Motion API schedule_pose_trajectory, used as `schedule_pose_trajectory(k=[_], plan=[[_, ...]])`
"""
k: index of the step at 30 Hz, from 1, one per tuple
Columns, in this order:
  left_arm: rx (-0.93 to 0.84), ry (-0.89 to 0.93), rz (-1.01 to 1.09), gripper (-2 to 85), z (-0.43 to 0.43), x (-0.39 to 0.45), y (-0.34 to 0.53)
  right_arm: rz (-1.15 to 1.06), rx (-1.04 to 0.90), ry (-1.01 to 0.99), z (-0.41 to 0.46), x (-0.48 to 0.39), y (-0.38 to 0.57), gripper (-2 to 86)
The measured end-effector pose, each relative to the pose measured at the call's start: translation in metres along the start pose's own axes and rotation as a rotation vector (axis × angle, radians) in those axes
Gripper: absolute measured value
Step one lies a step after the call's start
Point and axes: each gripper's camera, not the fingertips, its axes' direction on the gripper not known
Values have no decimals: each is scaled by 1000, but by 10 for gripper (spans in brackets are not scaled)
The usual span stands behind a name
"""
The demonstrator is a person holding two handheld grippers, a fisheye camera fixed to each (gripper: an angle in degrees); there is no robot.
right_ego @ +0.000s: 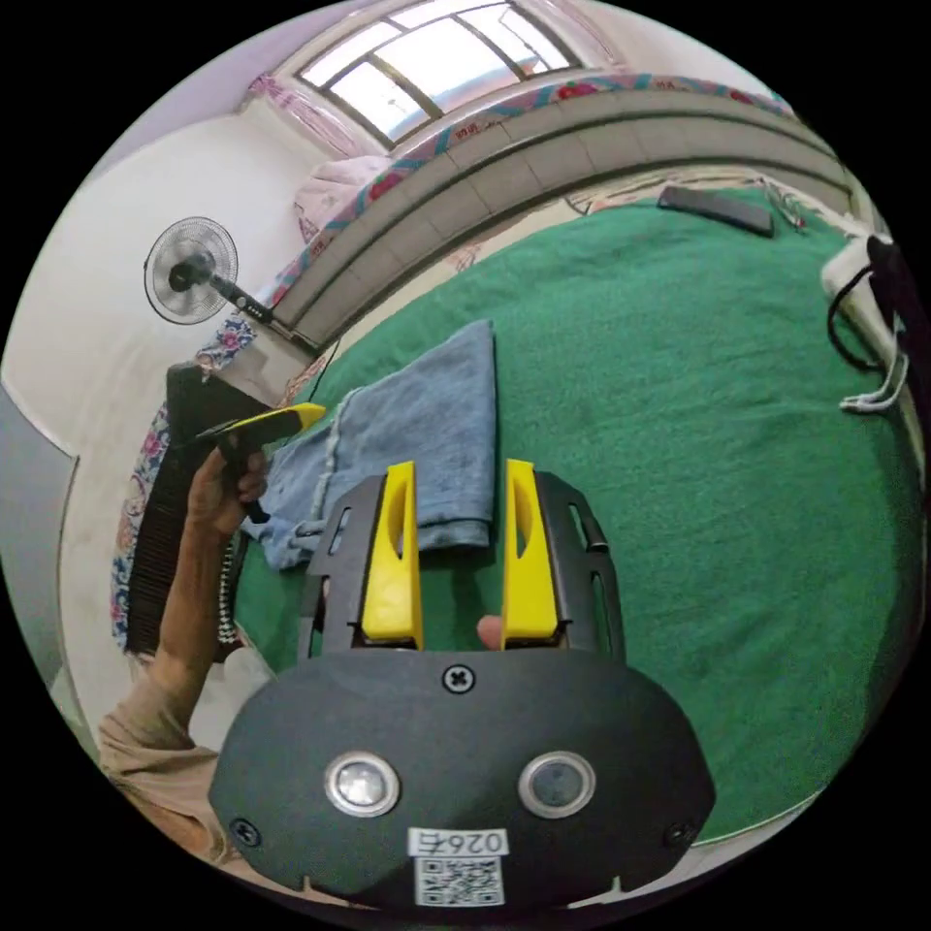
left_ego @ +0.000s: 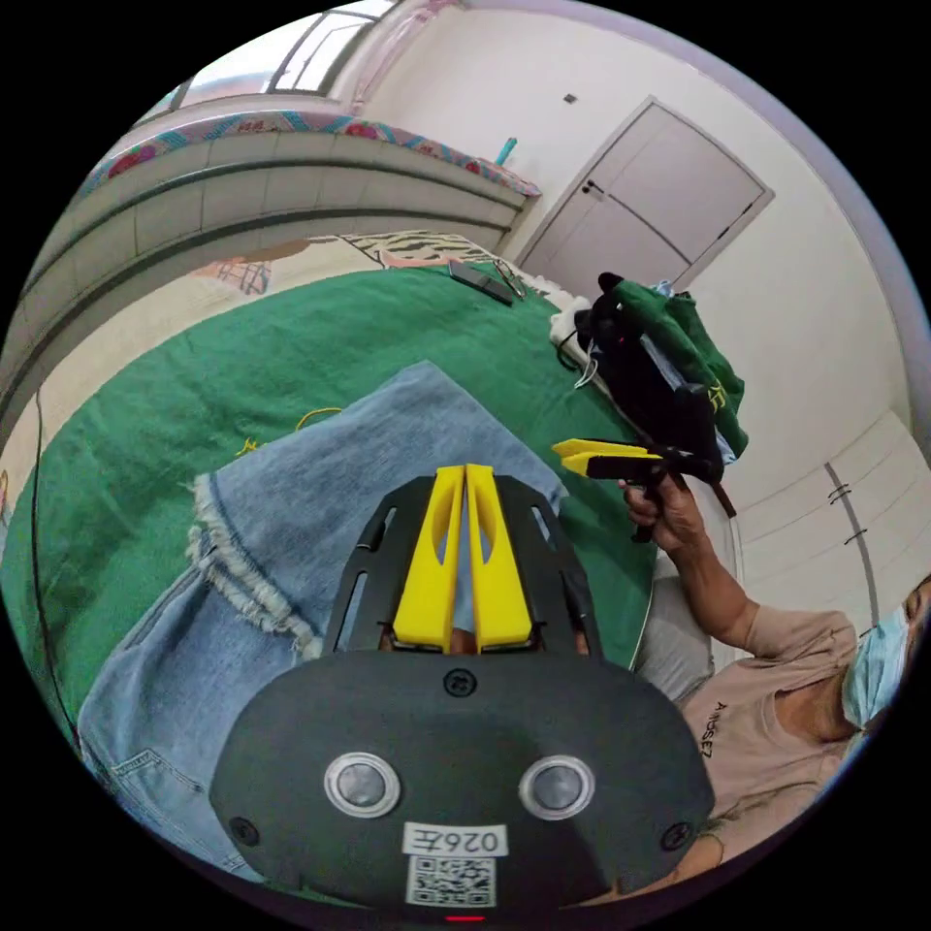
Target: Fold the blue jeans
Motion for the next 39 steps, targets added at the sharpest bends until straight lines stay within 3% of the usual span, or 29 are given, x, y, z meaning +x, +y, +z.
schedule_pose_trajectory(k=[3,10,14,17,20,23,29,33,36,39], plan=[[-22,-61,-2,22,37,21,-27,30,-126,-78,24,10,-5,97],[-223,-58,-124,189,100,51,-76,12,-15,7,12,-11,1,5],[-341,-135,-138,196,119,73,-91,-103,55,-42,-13,-39,8,-2],[-505,-327,-107,133,136,93,-96,-179,63,-48,-23,-56,15,-5],[-658,-369,-59,84,152,104,-95,-188,43,-36,-34,-62,21,-4],[-607,-366,-85,31,143,108,-92,-161,40,-49,-49,-61,28,18],[-485,-380,-139,8,111,115,-80,-173,39,-3,-60,-67,26,89],[-428,-429,-172,4,87,129,-73,-122,-38,-97,-60,-57,28,4],[-363,-356,-173,4,64,148,-74,-99,34,-206,-103,-48,34,-6],[-265,-252,-136,3,36,172,-77,-120,189,-176,-158,-52,45,-8]])
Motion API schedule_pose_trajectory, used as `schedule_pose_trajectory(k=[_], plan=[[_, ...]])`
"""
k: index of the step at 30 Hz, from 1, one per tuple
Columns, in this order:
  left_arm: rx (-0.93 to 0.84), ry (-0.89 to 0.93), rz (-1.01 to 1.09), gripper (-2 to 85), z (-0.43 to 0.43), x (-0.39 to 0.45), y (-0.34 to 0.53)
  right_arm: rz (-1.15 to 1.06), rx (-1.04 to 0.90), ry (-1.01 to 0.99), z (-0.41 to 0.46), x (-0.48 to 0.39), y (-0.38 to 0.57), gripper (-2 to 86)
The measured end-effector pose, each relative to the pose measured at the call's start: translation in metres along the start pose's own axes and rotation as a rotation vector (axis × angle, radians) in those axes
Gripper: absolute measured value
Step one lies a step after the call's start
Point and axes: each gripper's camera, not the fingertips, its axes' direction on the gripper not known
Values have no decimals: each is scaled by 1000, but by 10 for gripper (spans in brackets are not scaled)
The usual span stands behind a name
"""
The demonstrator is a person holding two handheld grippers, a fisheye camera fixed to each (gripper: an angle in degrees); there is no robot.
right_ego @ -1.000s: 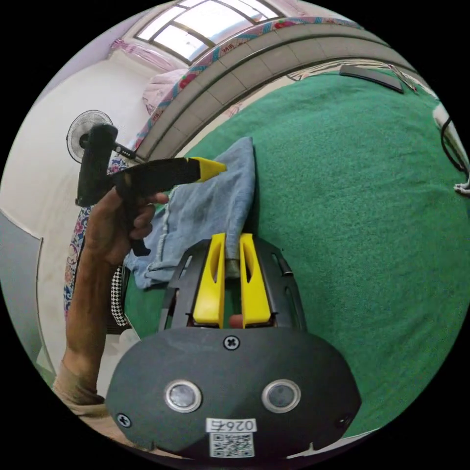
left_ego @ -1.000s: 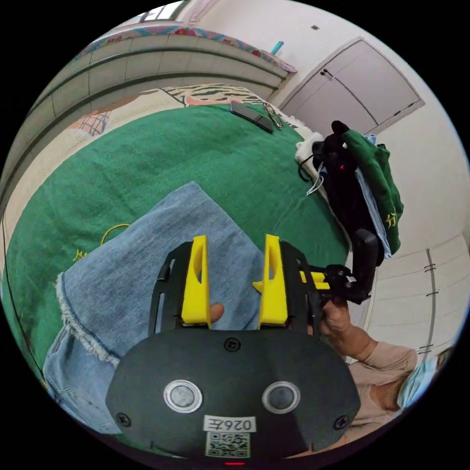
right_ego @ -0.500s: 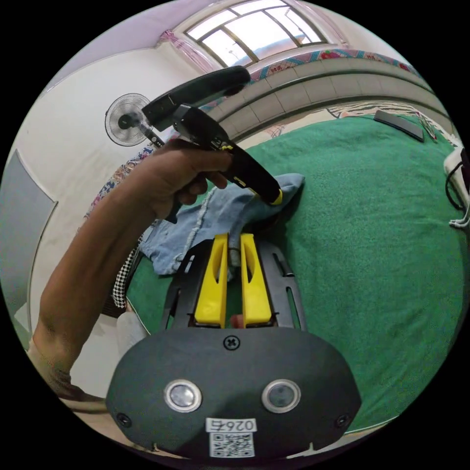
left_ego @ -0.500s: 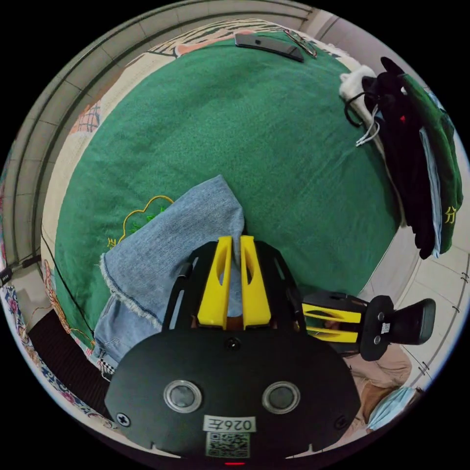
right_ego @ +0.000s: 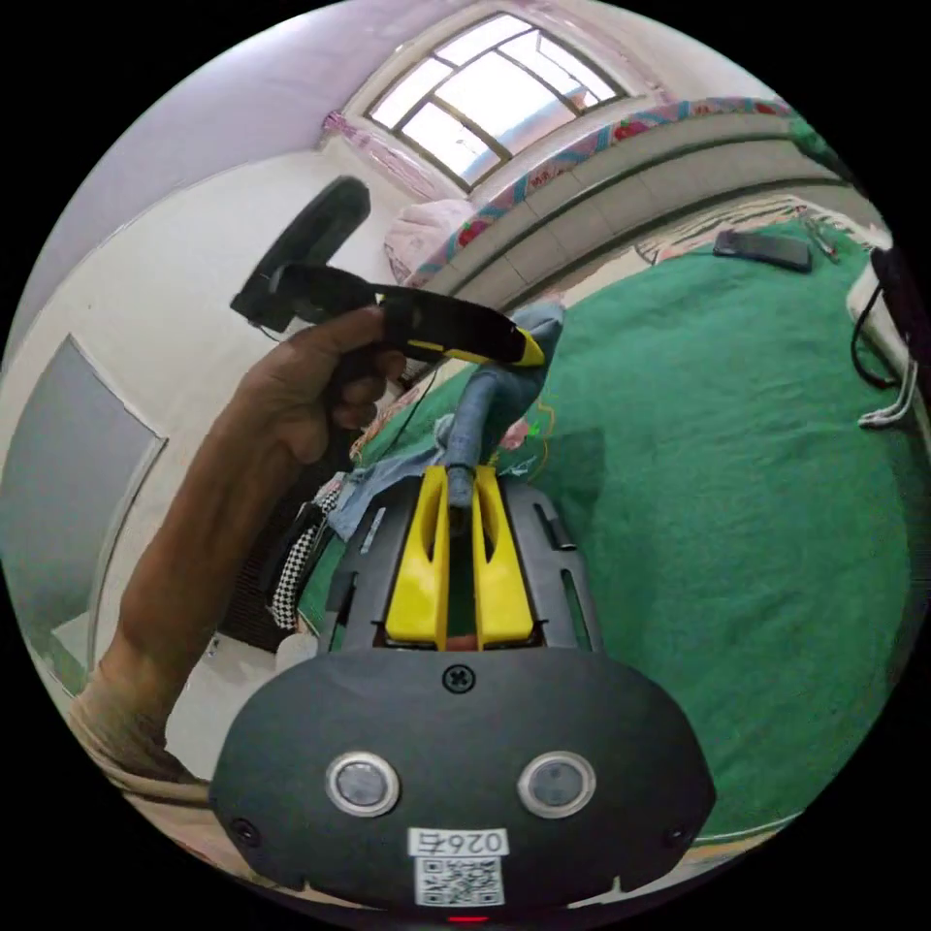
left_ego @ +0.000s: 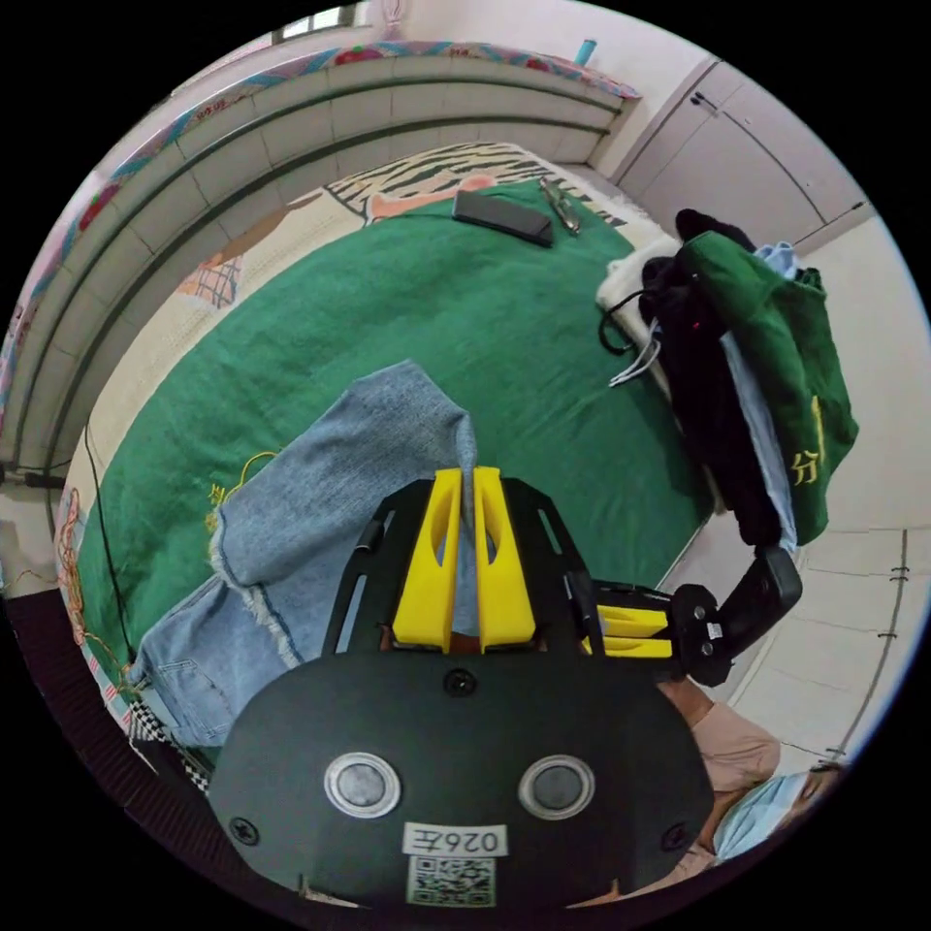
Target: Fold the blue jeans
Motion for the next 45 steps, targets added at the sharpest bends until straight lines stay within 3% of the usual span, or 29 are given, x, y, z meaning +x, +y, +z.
schedule_pose_trajectory(k=[8,15,21,26,30,33,38,41,43,45], plan=[[126,326,153,4,-82,-5,29,-142,268,140,-85,-74,8,-9],[261,451,138,4,-164,-121,130,-302,241,-52,-28,-155,-1,-3],[232,337,0,4,-195,-273,261,-522,16,-318,81,-223,-10,13],[195,277,-242,3,-158,-394,339,-475,-289,-74,193,-227,-10,-8],[313,471,-292,3,-137,-447,380,-442,-490,-116,252,-226,-11,-9],[322,499,-294,2,-146,-455,397,-447,-685,-111,292,-232,-5,-9],[291,422,-371,-3,-175,-456,421,-448,-673,-105,311,-245,-10,-9],[459,267,-454,-8,-217,-444,452,-488,-651,-77,313,-258,-16,-9],[691,227,-275,-9,-248,-402,470,-516,-600,-65,308,-267,-20,-9],[723,180,-131,-10,-252,-363,470,-538,-522,-31,301,-274,-24,-9]])
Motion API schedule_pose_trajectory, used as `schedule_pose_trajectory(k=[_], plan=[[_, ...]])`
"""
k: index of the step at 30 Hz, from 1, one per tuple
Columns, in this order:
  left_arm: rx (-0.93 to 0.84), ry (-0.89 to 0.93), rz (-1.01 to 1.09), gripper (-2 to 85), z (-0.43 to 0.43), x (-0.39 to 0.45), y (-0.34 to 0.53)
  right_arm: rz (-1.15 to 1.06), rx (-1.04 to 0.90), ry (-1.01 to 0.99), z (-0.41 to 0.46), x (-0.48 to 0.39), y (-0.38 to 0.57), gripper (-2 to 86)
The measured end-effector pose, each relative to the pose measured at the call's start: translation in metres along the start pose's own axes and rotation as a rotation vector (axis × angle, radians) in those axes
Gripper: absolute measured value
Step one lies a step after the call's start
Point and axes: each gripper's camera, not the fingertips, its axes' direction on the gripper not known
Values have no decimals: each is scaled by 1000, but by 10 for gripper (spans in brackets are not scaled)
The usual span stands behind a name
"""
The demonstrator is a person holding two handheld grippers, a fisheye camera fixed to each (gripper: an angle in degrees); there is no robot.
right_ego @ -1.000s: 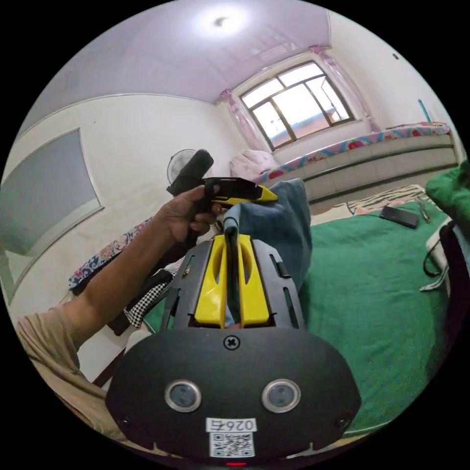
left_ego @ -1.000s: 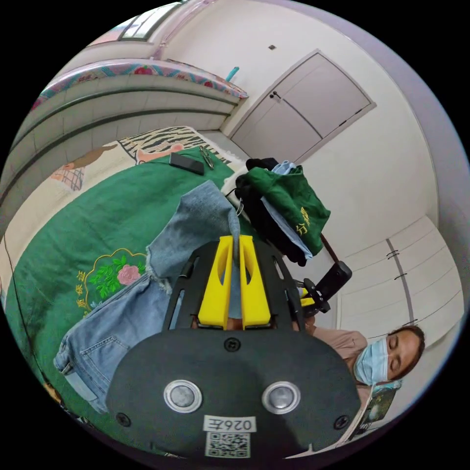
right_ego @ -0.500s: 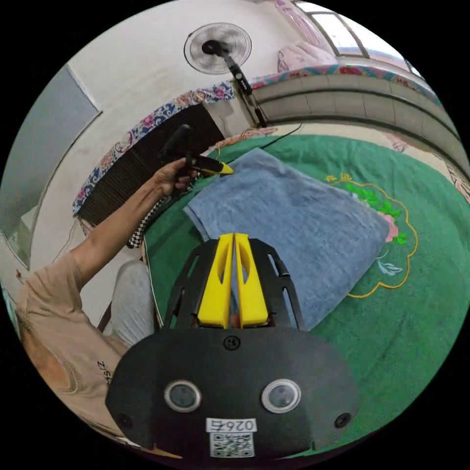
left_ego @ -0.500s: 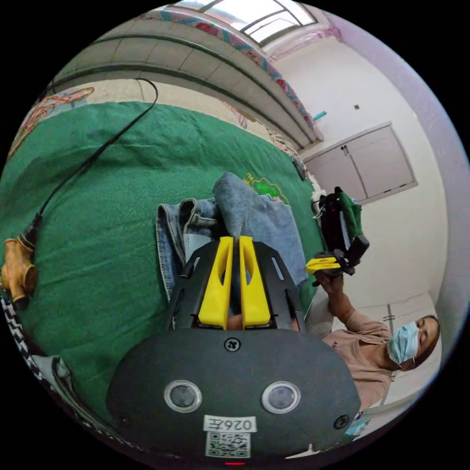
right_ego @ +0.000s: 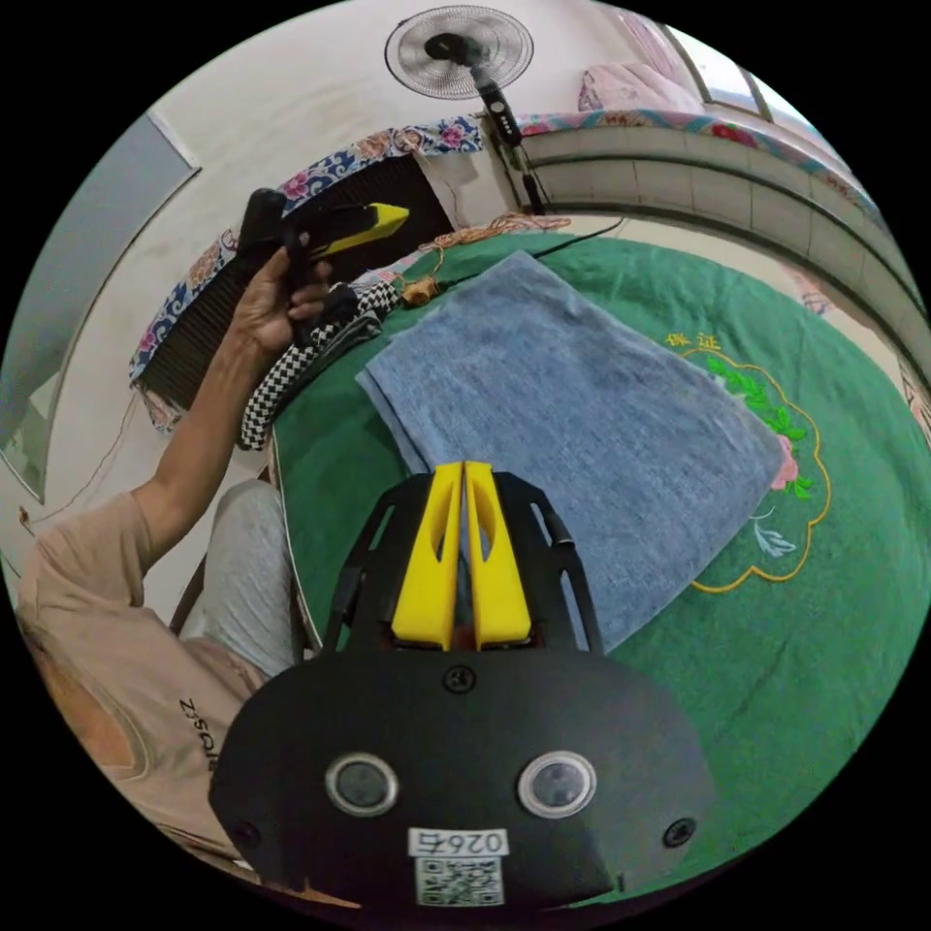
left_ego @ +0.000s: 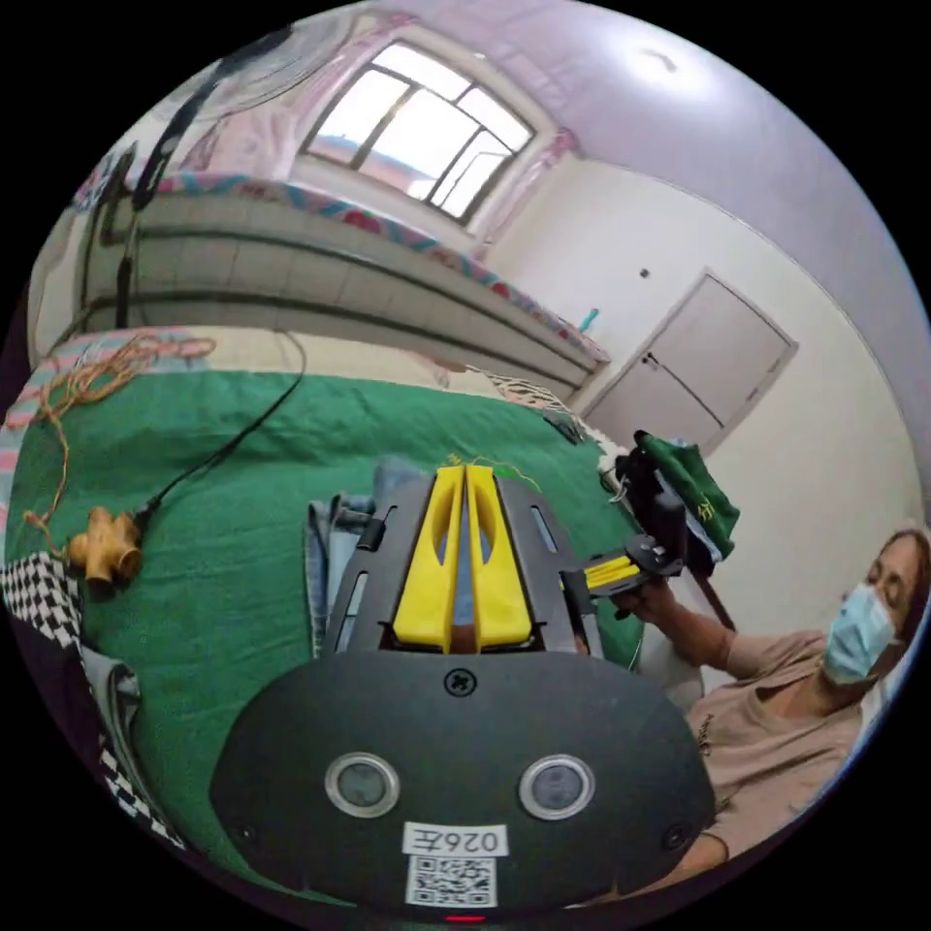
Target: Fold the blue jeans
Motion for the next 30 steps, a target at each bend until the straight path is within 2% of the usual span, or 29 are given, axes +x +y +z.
schedule_pose_trajectory(k=[2,3,4,6,7,9,10,13,14,15,17,19,21,25,26,30], plan=[[-74,-51,126,-10,19,31,9,19,103,165,-9,-3,0,-9],[-168,-123,198,-9,40,45,17,24,120,211,-9,-3,0,-9],[-332,-272,270,-9,66,50,28,17,110,286,-4,-3,-2,-9],[-574,-509,337,-8,103,38,54,-12,-73,307,21,5,-9,-9],[-439,-468,307,-8,91,31,63,-1,-221,272,43,14,-11,-9],[-450,-326,119,-9,77,7,57,53,-187,229,48,25,-10,-9],[-417,-310,76,-9,64,0,55,83,-182,200,46,31,-13,-9],[-168,-382,179,-10,25,12,59,98,-3,144,26,32,-12,-10],[-149,-386,210,-10,22,14,59,75,29,129,24,32,-12,-10],[-174,-438,258,-10,26,14,61,68,11,137,28,32,-12,-10],[-419,-581,273,-10,56,-4,71,60,-200,172,66,45,-15,-9],[-360,-528,223,-9,48,-17,74,78,-161,144,62,54,-12,-9],[-392,-522,154,-8,39,-26,66,91,-159,109,56,64,-11,-9],[-81,-781,111,4,1,-33,74,227,35,109,17,103,6,-7],[-62,-772,101,18,-2,-37,74,290,80,90,7,120,13,-5],[-218,-506,-122,138,12,-98,78,519,153,74,-10,178,43,23]])
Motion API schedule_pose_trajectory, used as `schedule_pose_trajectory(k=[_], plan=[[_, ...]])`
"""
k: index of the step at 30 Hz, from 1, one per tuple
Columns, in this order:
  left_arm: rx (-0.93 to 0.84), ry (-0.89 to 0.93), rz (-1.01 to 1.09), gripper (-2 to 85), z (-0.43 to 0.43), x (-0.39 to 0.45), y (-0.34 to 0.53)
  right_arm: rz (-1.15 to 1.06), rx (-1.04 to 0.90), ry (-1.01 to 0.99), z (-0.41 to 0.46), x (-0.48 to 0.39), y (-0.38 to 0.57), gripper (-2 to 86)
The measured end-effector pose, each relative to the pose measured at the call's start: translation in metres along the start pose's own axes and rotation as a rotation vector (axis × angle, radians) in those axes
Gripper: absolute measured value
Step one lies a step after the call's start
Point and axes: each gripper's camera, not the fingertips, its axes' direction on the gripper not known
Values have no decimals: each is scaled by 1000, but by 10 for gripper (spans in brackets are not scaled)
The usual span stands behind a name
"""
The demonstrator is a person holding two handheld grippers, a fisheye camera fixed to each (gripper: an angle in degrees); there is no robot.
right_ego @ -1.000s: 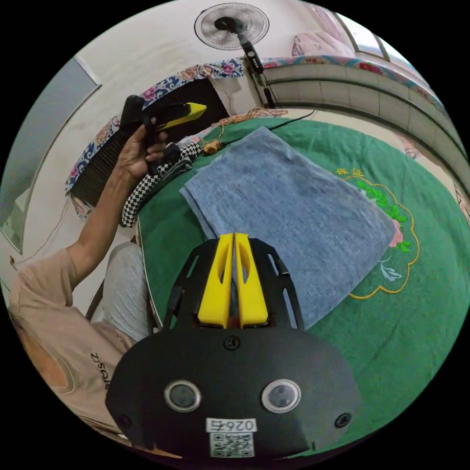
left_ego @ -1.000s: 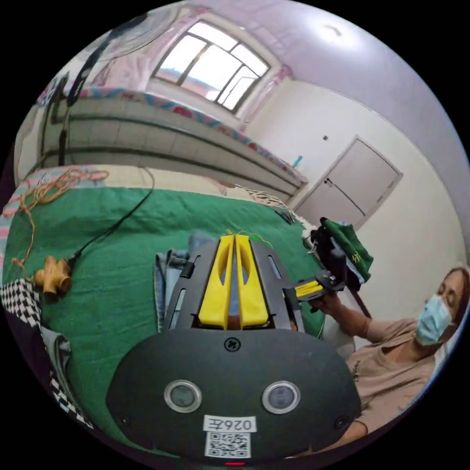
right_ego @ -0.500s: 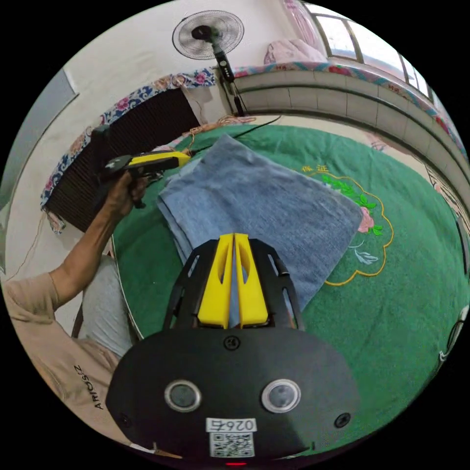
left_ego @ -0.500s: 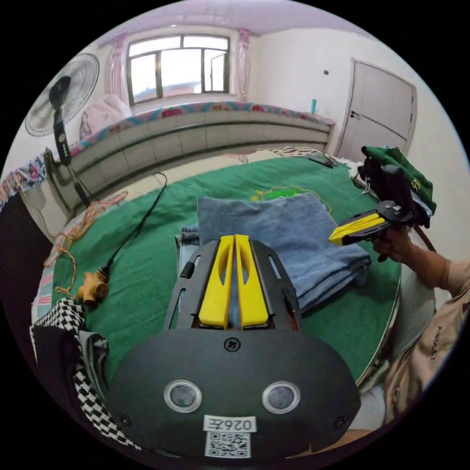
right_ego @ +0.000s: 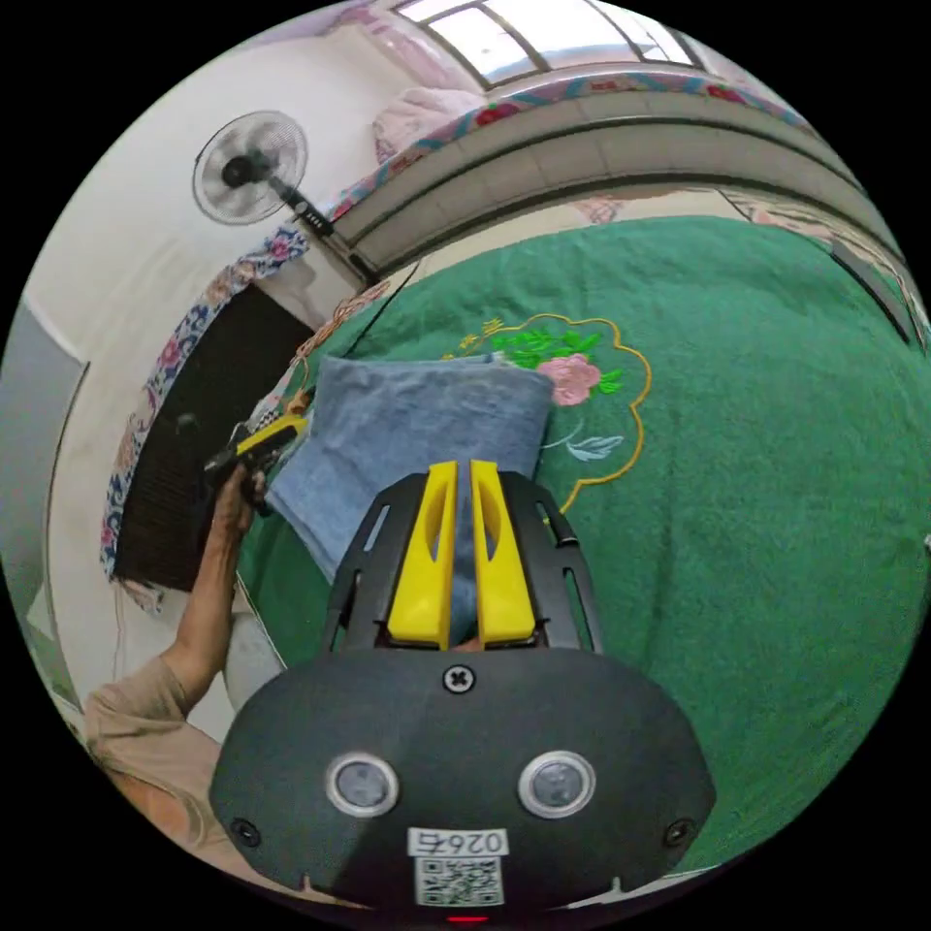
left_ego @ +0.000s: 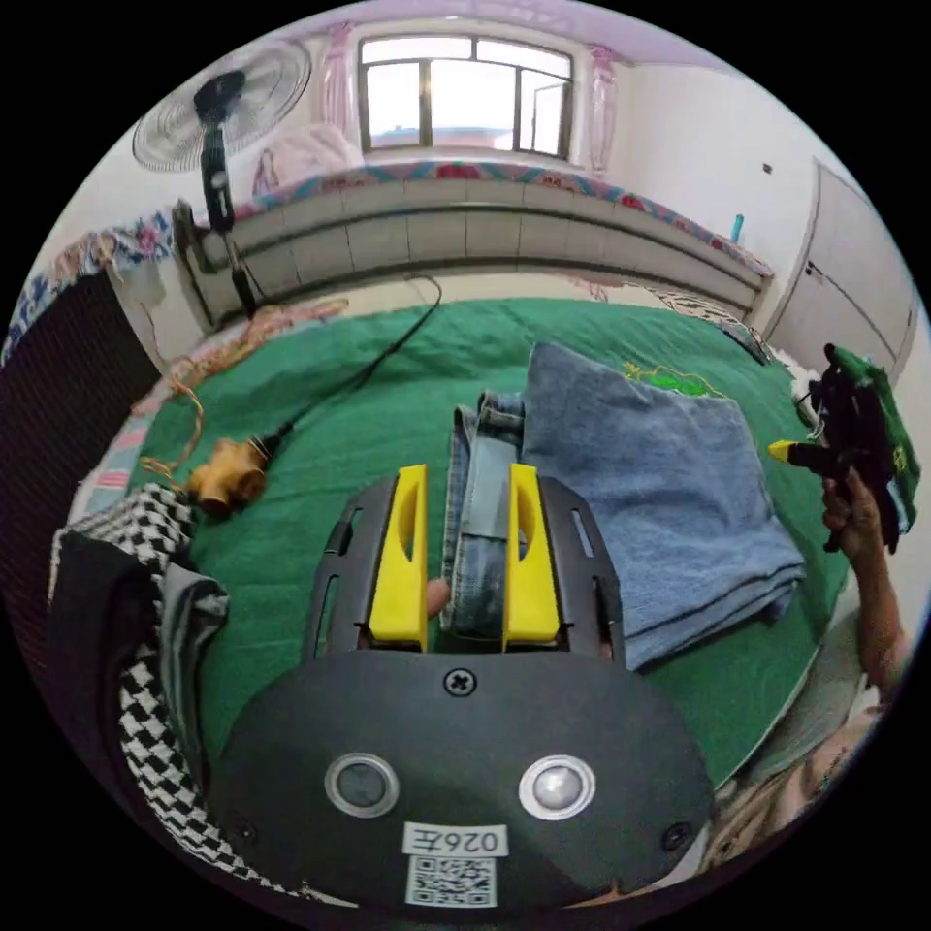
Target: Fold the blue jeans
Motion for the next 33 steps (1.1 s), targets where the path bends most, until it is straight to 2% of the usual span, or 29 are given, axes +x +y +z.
schedule_pose_trajectory(k=[3,5,8,10,13,15,17,21,23,26,28,30,33], plan=[[56,142,-235,171,3,-37,3,132,16,-107,-3,45,4,52],[147,235,-285,174,-4,-49,6,157,-43,-186,8,68,5,68],[65,307,-251,199,13,-53,1,183,-122,-231,34,86,7,92],[-20,359,-233,213,38,-50,-2,164,-80,-205,38,89,11,92],[-59,180,-104,174,43,-30,-9,78,-82,-134,45,87,13,65],[-89,270,-93,117,45,-27,-13,40,-95,-152,46,89,14,21],[-160,321,-80,105,48,-26,-14,3,-110,-146,32,99,11,-4],[-340,553,16,108,62,-12,-10,-52,-121,-121,-4,120,11,-9],[-322,558,43,120,64,-5,-8,-58,-187,-46,-11,141,17,-1],[-242,435,29,167,57,-4,-12,-1,-181,-12,-21,175,30,46],[-203,474,23,243,61,-2,-10,32,-137,-105,-32,197,35,75],[-237,572,1,250,78,-2,-7,76,-121,-208,-35,222,41,96],[-205,541,-67,216,88,-4,-2,124,-186,-320,-21,256,50,102]])
